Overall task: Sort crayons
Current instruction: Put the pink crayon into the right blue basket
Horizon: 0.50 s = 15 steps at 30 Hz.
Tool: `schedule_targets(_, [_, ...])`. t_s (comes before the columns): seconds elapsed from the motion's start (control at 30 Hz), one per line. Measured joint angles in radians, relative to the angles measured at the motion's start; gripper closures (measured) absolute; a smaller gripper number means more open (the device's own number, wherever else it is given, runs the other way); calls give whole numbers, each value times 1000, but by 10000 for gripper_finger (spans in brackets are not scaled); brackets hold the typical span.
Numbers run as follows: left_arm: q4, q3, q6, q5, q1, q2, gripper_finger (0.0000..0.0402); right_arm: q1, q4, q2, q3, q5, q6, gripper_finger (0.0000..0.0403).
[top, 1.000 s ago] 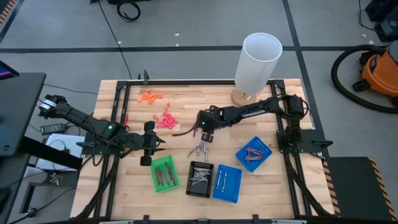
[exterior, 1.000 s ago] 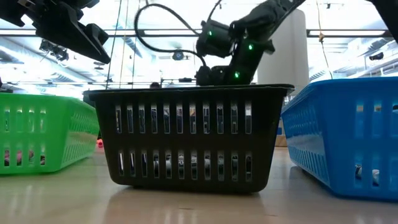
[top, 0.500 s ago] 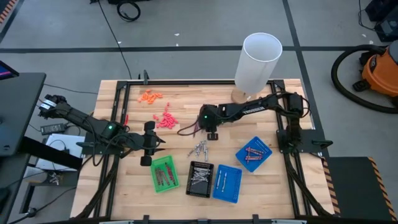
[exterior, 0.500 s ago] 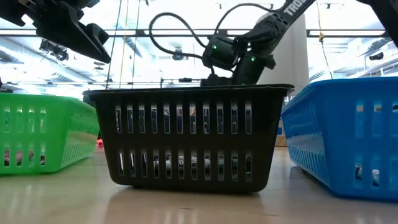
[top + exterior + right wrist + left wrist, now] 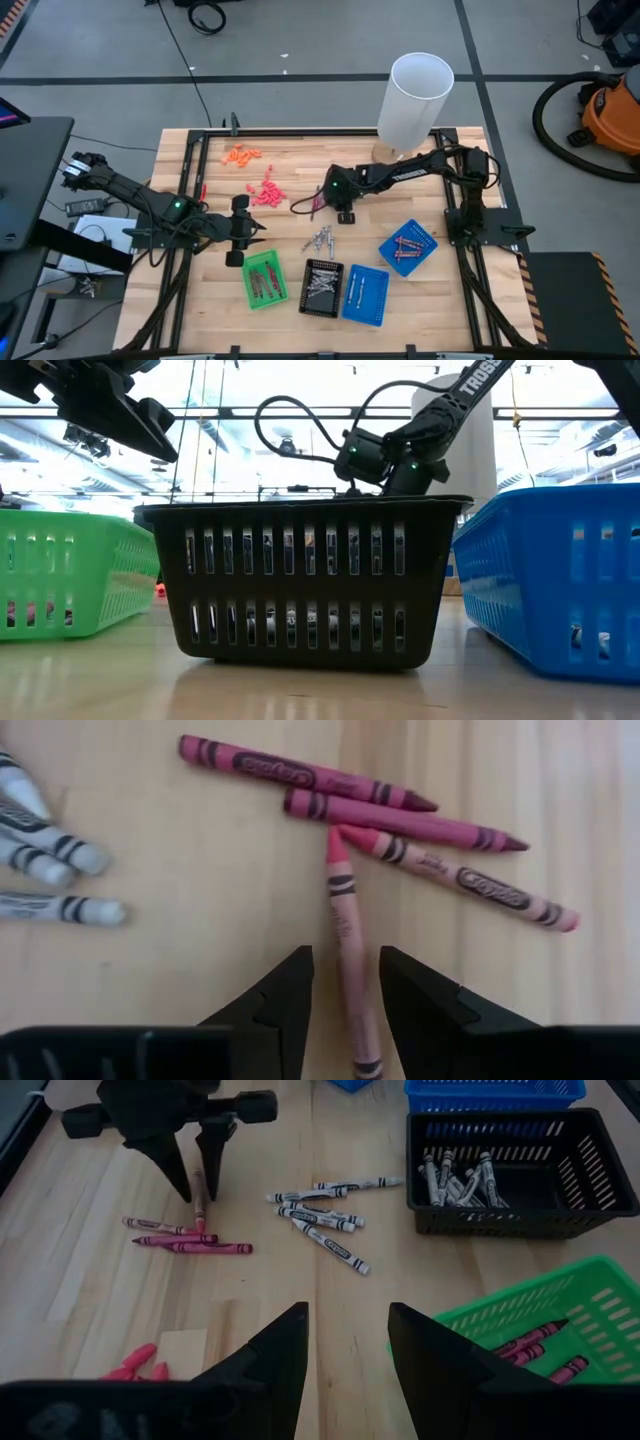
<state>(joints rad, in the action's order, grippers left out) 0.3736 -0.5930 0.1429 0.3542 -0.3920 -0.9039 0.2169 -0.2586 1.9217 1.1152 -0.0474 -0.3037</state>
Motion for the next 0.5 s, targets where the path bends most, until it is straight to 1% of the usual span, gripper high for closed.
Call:
schedule_targets(0.1, [5,0,0,0,0,0,251,0,-20,0,0,-26,39,274])
schedule_targets(0.2, [12,0,0,0,0,0,251,0,-52,-2,2,-56,77,286])
schedule_targets(0.5, [21,0,0,0,0,0,251,-43,-170,-5,4,-81,176,381])
